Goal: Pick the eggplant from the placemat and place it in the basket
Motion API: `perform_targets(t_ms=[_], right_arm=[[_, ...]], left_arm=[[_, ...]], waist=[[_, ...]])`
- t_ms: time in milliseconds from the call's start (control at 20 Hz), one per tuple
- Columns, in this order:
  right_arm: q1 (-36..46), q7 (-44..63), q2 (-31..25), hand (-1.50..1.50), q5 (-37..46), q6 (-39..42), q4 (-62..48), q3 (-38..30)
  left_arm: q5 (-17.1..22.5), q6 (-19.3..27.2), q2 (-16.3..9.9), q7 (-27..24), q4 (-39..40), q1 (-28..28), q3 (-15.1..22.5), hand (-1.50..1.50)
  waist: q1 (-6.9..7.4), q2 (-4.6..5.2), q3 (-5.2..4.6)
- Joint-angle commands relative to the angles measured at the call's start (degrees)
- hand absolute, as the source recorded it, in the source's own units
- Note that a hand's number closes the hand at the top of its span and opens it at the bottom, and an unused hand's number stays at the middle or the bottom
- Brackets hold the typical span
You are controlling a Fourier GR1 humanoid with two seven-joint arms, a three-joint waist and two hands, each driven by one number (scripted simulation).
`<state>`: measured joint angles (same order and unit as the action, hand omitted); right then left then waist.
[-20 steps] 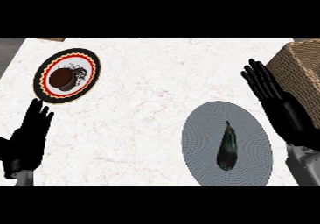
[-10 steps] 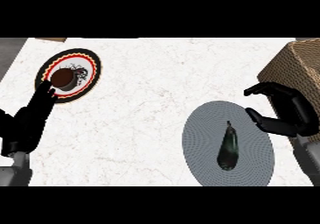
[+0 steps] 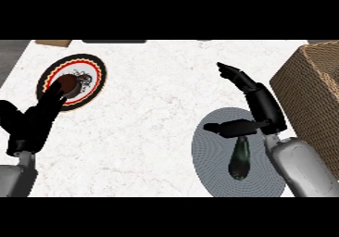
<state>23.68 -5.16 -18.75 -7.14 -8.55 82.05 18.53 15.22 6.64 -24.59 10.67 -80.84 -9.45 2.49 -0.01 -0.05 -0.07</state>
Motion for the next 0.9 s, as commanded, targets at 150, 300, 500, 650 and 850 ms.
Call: perform_targets(t_ms=[150, 300, 500, 650, 850], right_arm=[[10.48, 27.79, -12.24, -1.5, 2.06, 8.67, 1.63, 1.61], [14.15, 35.57, -21.28, -1.5, 7.41, 13.23, 0.37, 3.16], [21.59, 47.15, -24.98, -1.5, 4.49, 21.26, -1.85, 0.83], [25.52, 49.64, -28.32, -1.5, -2.46, 32.41, -5.0, -2.37], [21.27, 49.75, -30.23, -1.5, -11.15, 43.11, -5.86, -4.16]], left_arm=[[0.19, -1.34, -0.35, 0.34, 1.46, -1.68, -0.6, 0.0], [-0.99, 0.16, -0.51, 1.37, 1.4, -1.91, -0.4, 0.0], [-0.01, -1.94, -0.43, 0.41, 3.2, -3.01, -1.13, 0.0], [-1.24, -1.57, 0.5, -0.84, 3.67, -3.35, -0.67, 0.0], [-2.12, 0.0, 1.06, -0.51, 2.44, -1.62, -0.97, 0.0]], waist=[[-0.4, -0.37, -0.22], [-0.7, -0.68, -0.36], [0.03, -0.1, -0.14], [0.12, 0.06, -0.06], [-0.22, -0.11, 0.02]])
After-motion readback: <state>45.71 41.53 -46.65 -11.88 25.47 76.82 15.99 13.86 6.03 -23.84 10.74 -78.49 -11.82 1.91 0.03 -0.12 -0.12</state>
